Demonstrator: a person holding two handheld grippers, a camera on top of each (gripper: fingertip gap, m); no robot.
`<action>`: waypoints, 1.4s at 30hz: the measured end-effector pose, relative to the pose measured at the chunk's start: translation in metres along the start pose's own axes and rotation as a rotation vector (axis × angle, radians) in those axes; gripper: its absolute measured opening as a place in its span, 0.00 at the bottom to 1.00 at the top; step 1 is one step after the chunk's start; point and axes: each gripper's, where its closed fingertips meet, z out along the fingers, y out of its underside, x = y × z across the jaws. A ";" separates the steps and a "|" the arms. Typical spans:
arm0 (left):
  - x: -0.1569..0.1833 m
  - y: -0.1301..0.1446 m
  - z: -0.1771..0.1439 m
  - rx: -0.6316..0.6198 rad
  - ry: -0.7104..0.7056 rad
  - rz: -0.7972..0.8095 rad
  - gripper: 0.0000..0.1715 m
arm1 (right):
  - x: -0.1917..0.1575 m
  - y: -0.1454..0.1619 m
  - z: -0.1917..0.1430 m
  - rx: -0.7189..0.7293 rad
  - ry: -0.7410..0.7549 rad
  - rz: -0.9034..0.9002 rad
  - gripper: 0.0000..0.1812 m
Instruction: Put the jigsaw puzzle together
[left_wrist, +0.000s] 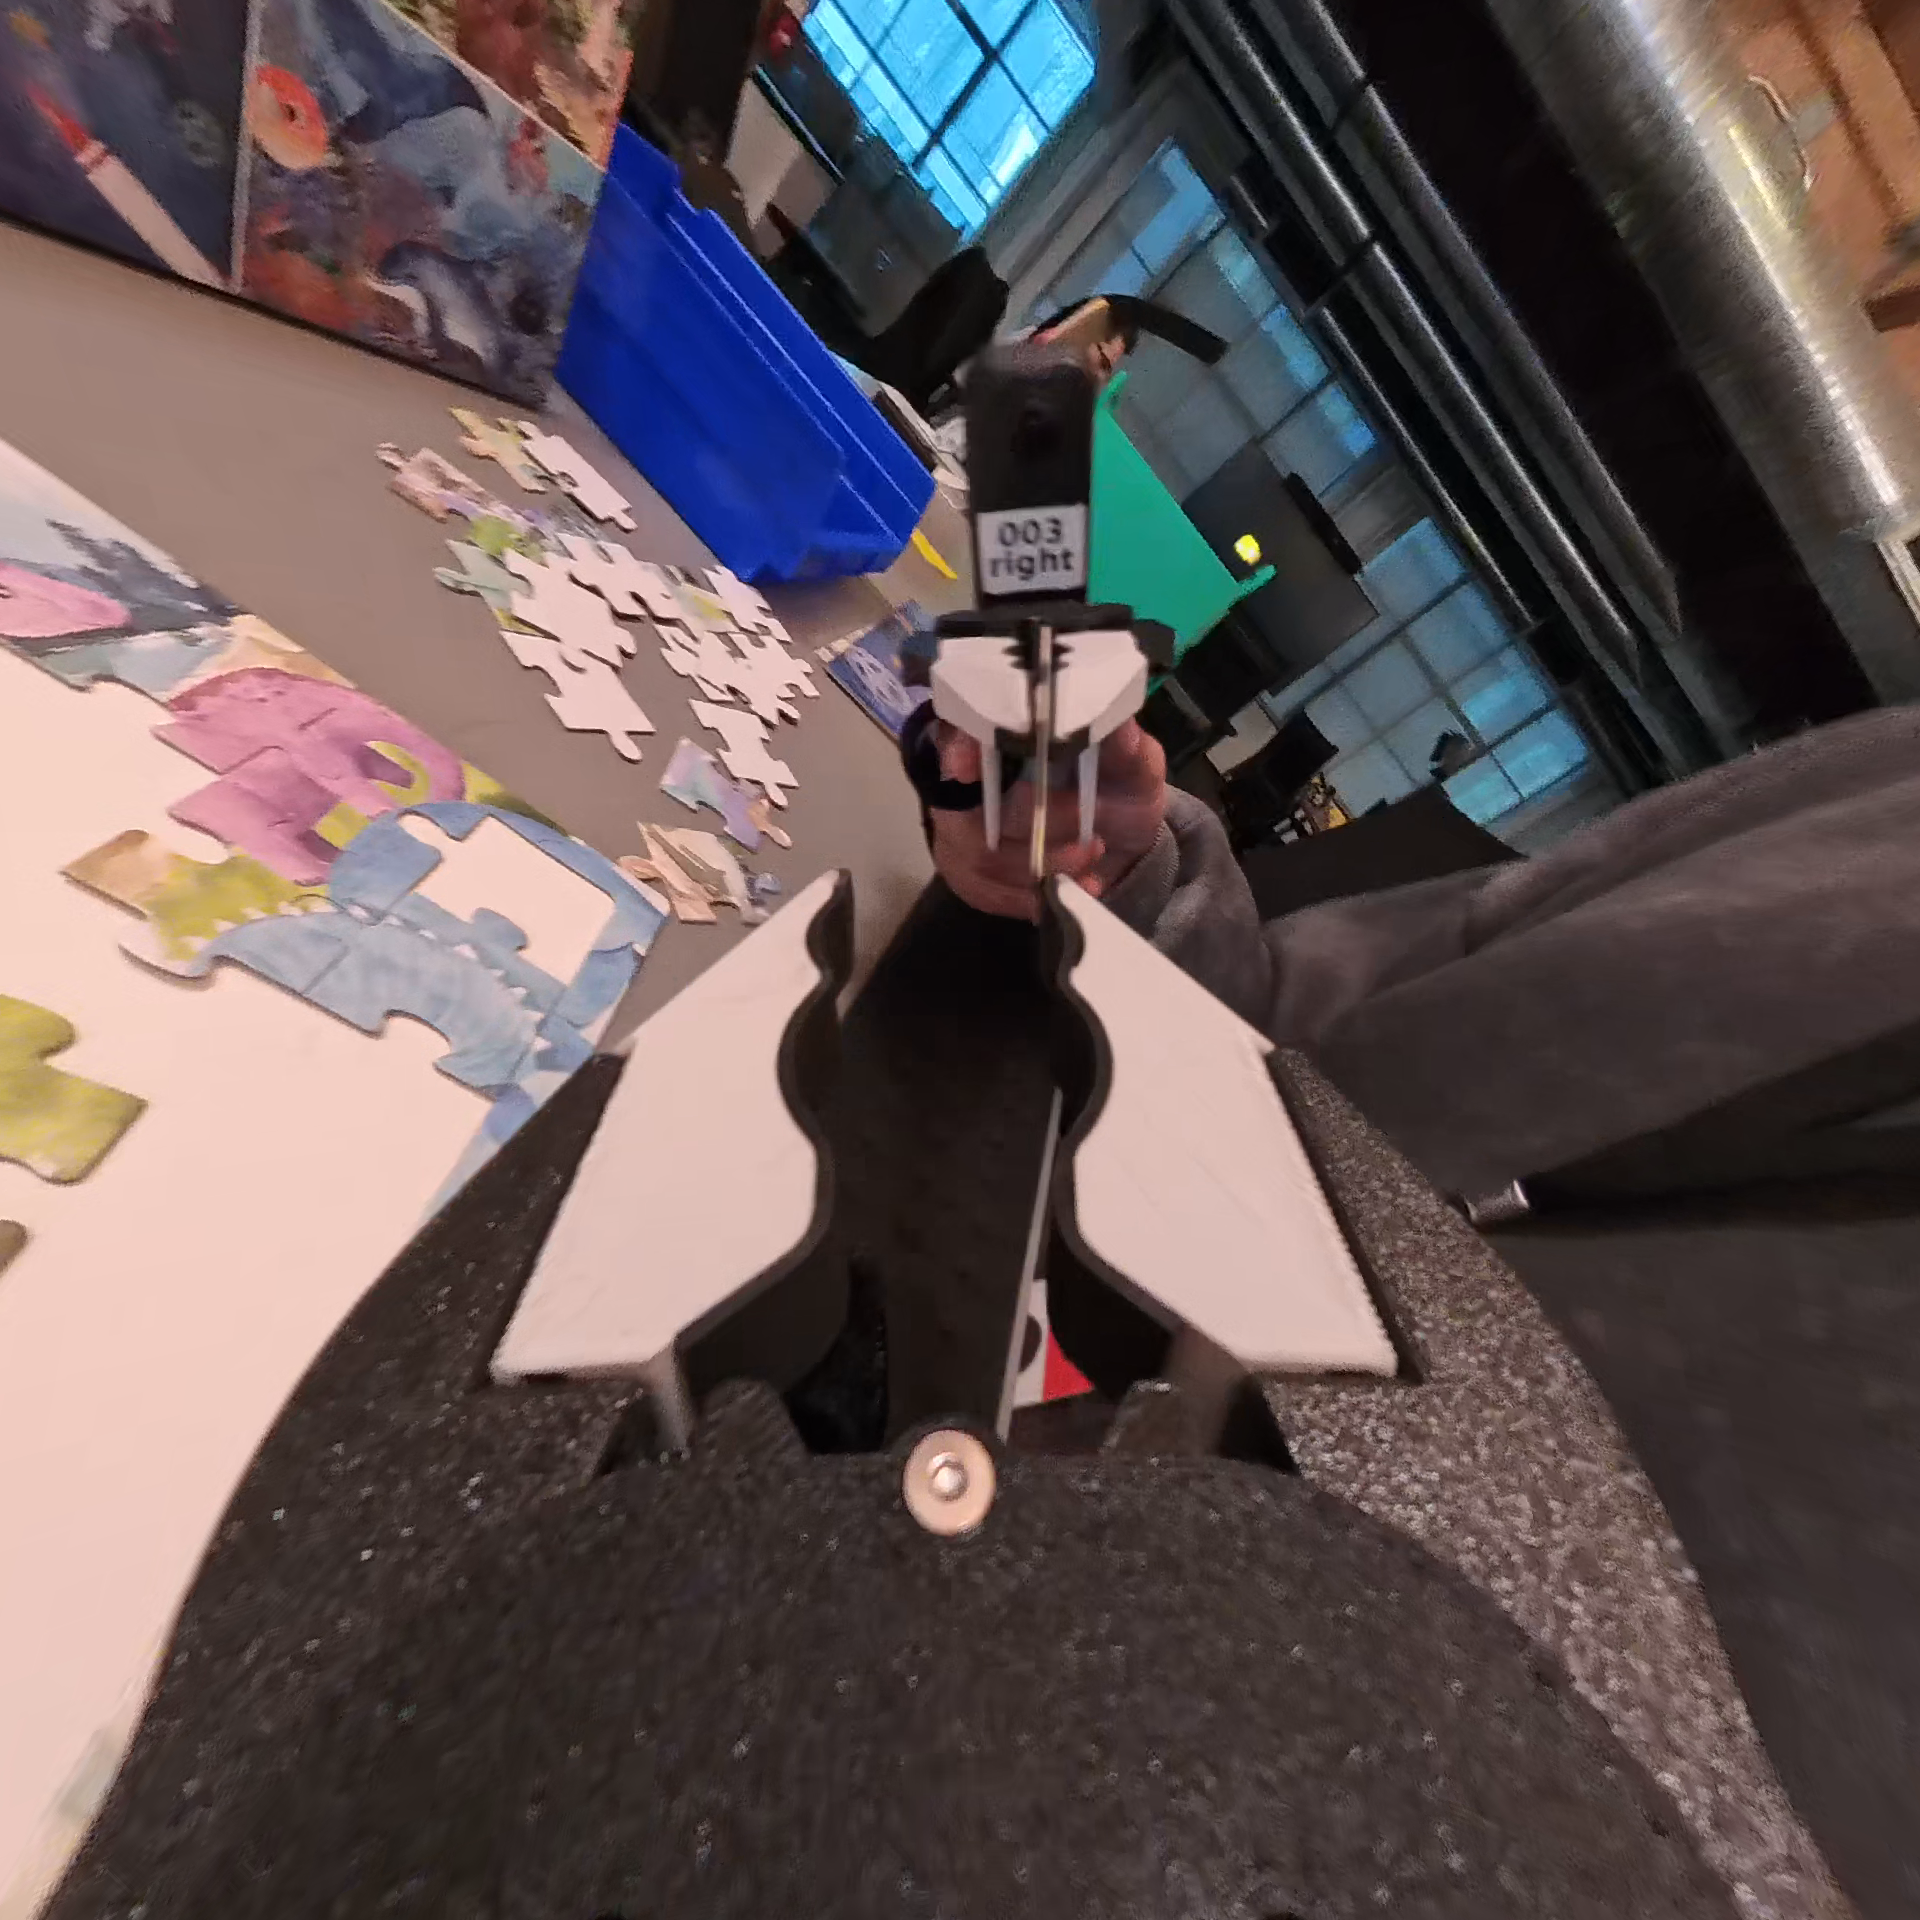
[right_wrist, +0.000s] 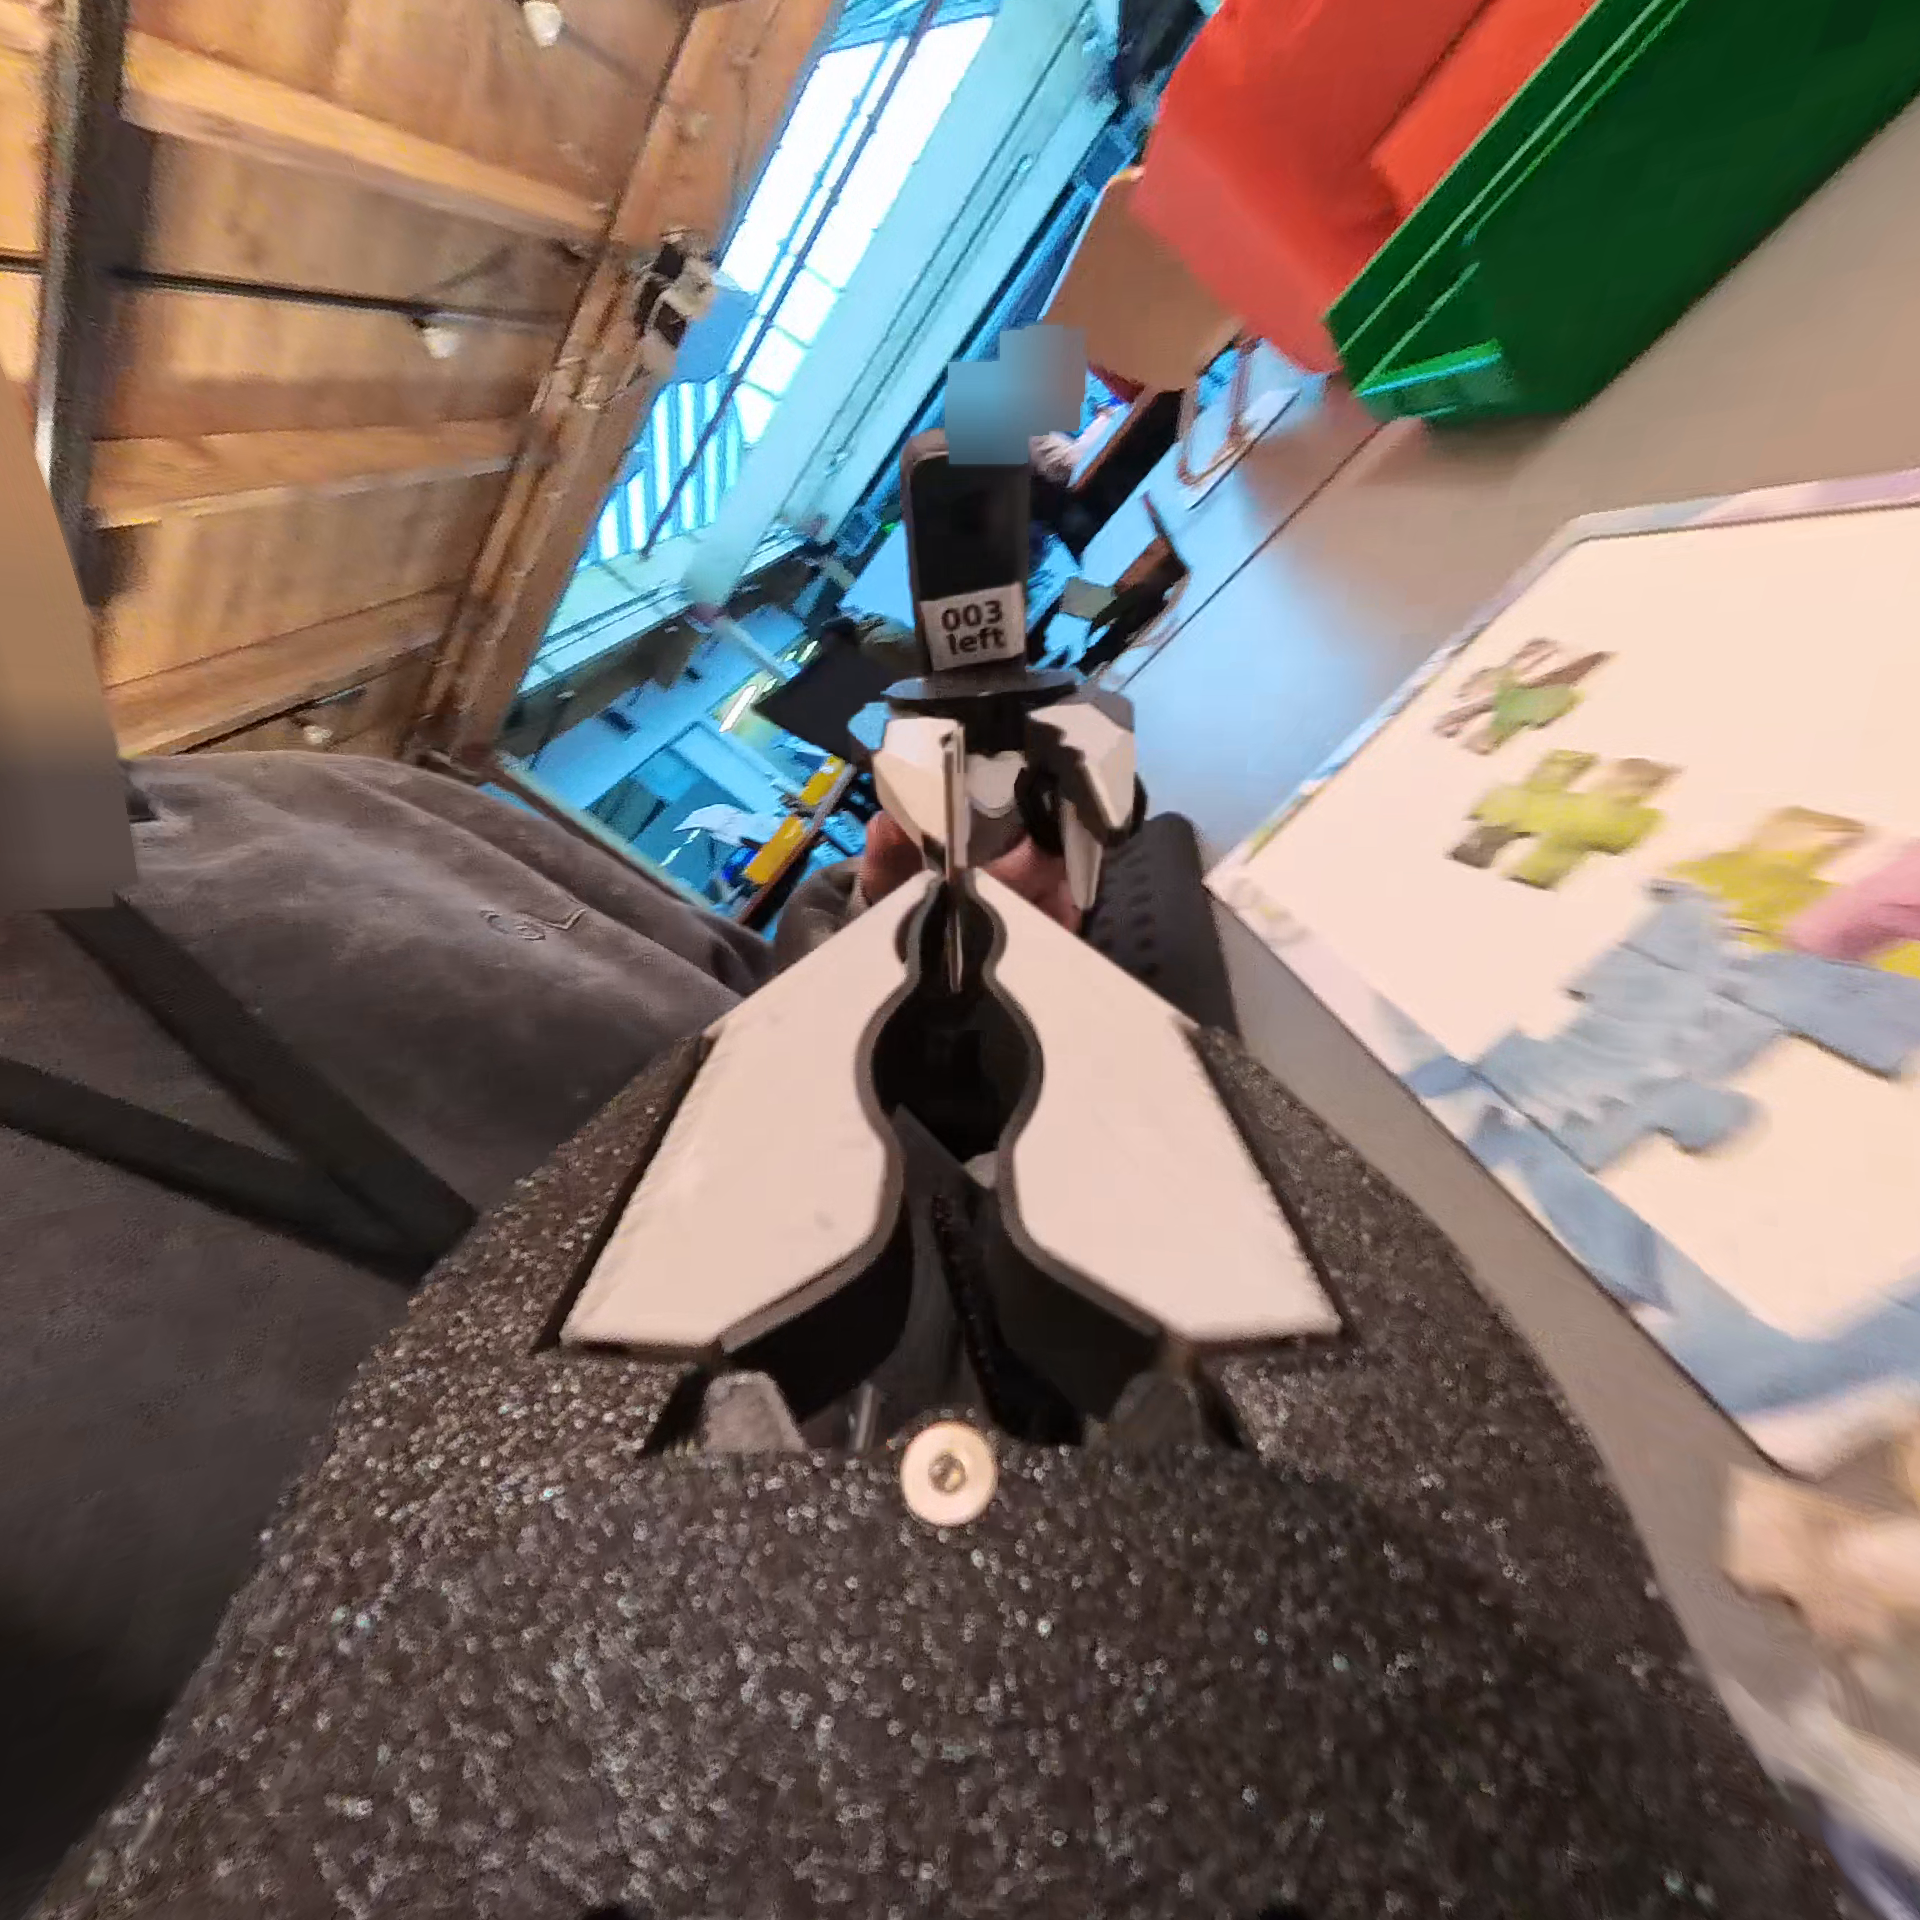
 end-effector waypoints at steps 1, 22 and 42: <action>0.005 0.004 -0.002 -0.010 0.012 0.016 0.19 | -0.001 0.003 0.009 -0.006 -0.018 0.007 0.01; 0.007 0.006 -0.013 0.001 0.075 -0.055 0.00 | 0.013 0.051 0.057 -0.176 -0.061 0.034 0.01; -0.008 0.027 -0.008 -0.159 -0.026 -0.011 0.01 | 0.017 0.063 0.054 -0.292 0.031 -0.180 0.00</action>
